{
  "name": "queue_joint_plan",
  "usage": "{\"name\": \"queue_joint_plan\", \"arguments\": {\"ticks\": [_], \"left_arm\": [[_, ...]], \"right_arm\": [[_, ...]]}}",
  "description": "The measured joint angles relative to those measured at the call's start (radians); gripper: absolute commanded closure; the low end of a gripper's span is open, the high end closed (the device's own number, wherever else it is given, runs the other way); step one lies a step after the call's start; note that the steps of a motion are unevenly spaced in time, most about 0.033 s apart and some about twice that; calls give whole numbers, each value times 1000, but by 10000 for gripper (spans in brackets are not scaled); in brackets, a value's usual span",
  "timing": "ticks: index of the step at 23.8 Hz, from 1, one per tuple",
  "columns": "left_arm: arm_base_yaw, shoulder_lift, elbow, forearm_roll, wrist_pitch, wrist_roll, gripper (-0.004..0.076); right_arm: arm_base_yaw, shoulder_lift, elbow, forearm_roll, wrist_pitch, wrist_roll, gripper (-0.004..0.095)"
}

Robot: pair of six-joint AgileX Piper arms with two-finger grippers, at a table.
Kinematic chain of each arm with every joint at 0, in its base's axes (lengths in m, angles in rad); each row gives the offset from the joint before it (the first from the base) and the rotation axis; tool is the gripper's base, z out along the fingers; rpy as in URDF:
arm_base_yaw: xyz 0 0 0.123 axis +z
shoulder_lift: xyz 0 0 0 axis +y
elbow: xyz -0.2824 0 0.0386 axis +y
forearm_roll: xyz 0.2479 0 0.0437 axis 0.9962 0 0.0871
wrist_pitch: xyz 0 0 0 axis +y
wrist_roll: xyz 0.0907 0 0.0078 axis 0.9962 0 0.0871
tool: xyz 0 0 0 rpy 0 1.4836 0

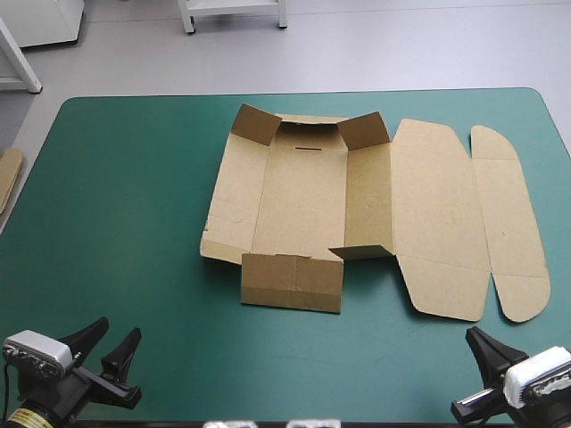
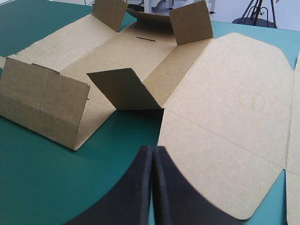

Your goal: Fold the box

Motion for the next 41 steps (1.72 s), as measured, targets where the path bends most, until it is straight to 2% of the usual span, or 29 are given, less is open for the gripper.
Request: {"name": "queue_joint_plan", "arguments": {"ticks": [13,15,18,25,29,32,38,41], "left_arm": [[0,0,0,0,1,0,322],[0,1,0,0,1,0,322],[0,49,-5,0,15,0,322],[0,328,-146,20,-7,0,321],[0,522,-282,23,8,0,318],[0,722,-434,23,71,0,318],[56,993,-627,18,43,7,318],[133,1109,-719,-63,32,78,317]], "right_arm": [[0,0,0,0,0,0,903],[0,0,0,0,0,0,883],[0,0,0,0,0,0,783],[0,133,0,-8,-1,20,587],[0,234,-28,-16,-30,22,570],[0,330,-90,-49,-71,22,566],[0,456,-177,-99,-85,23,508],[0,514,-202,-106,-87,64,476]]}}
